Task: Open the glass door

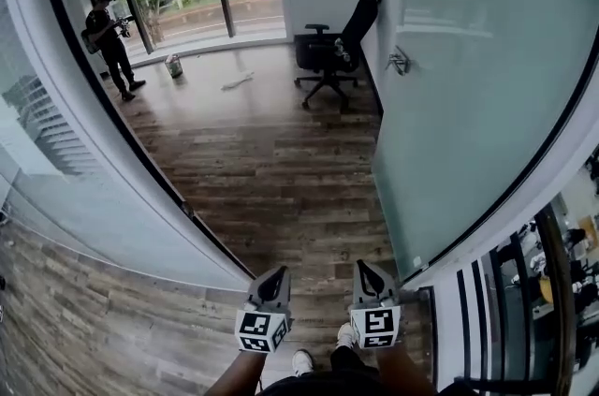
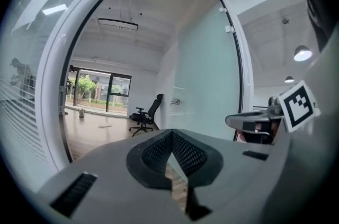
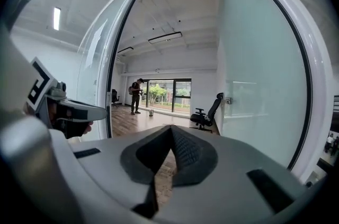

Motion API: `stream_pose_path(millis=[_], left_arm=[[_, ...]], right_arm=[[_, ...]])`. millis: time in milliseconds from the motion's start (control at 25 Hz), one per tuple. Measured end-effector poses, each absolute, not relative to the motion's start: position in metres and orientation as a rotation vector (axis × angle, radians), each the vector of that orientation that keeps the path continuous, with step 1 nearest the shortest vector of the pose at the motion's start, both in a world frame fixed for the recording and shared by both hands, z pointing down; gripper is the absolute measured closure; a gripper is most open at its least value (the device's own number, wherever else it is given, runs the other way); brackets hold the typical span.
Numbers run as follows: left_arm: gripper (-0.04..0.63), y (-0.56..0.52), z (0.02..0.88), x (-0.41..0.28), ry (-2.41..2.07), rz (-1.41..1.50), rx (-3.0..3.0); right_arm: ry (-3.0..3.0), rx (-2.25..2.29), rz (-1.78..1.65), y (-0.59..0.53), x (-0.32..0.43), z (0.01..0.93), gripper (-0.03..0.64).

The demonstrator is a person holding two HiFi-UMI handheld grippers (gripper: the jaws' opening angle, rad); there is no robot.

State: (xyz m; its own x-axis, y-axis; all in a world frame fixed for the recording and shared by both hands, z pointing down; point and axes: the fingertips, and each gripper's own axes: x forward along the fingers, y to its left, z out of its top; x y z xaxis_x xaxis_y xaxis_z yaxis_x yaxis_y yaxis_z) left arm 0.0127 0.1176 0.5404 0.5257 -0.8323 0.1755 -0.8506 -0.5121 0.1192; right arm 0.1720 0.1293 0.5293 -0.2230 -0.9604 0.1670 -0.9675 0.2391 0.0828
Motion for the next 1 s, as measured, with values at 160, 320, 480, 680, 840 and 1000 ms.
stream_pose_path(millis=[160,320,480,680,840,1000], left_arm=[[0.594,0.145,0.535,-0.022,-1.432,0.097,2.581],[0.594,0.168,0.537,-0.043,-1.45,0.097,2.574],[0.594,0.183,0.538,-0.055,-1.481,0.092,2.55],[0.594,0.202,0.535,-0.056,-1.505,0.096,2.558],[0.594,0.214,0.53,-0.046,-1.517,0.097,2.55],[0.594,0.241,0.524,-0.033,-1.52,0.083,2.569]], right_arm=[[-2.281,1.85,0.07,0.159,0.145,0.532,0.602],[-2.3,1.839,0.037,0.184,0.122,0.525,0.603],[-2.313,1.817,0.005,0.201,0.112,0.52,0.602],[-2.294,1.843,0.016,0.22,0.118,0.519,0.603],[-2.302,1.83,-0.009,0.234,0.125,0.511,0.602],[-2.318,1.822,-0.025,0.265,0.13,0.502,0.602]])
